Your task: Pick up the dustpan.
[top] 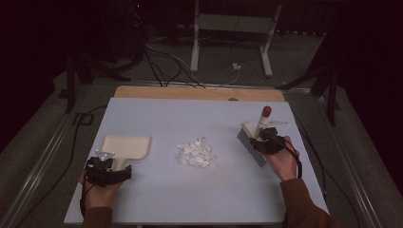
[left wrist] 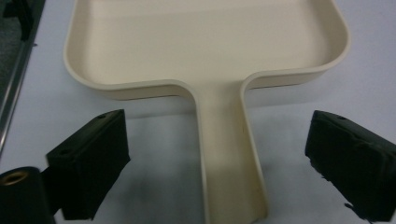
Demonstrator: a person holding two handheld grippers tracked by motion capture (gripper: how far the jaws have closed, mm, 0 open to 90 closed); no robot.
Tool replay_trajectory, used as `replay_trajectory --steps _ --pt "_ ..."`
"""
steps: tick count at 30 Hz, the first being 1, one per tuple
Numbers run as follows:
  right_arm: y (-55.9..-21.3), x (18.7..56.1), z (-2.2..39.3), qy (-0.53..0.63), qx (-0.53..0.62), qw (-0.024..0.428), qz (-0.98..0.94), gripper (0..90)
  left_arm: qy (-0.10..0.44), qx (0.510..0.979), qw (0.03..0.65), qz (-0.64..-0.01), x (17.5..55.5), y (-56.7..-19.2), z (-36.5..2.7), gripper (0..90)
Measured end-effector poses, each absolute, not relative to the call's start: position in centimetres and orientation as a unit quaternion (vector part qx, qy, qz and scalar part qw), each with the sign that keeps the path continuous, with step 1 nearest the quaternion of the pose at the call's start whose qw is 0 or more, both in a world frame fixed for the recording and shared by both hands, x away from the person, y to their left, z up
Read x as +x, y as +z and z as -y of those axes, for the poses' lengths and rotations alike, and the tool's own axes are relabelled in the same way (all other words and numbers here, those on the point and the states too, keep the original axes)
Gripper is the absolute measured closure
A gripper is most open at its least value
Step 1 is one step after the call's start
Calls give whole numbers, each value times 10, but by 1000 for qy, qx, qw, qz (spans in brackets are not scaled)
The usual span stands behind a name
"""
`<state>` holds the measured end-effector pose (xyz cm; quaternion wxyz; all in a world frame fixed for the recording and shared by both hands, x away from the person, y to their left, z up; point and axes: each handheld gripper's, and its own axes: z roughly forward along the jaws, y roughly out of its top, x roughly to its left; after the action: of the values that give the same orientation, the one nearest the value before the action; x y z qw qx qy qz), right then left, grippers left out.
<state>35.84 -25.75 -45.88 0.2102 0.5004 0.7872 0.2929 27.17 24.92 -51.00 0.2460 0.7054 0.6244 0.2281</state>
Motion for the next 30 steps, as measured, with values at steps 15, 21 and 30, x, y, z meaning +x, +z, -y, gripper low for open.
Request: replay_trajectory --steps 15,21,30 --pt "-459 358 257 294 501 213 -786 664 214 706 237 -632 275 -512 -252 561" --pt "-460 358 257 294 501 213 -786 664 216 709 226 -632 275 -511 -249 651" --pt "-460 358 258 295 502 212 -785 665 209 712 234 -628 276 -510 -253 668"
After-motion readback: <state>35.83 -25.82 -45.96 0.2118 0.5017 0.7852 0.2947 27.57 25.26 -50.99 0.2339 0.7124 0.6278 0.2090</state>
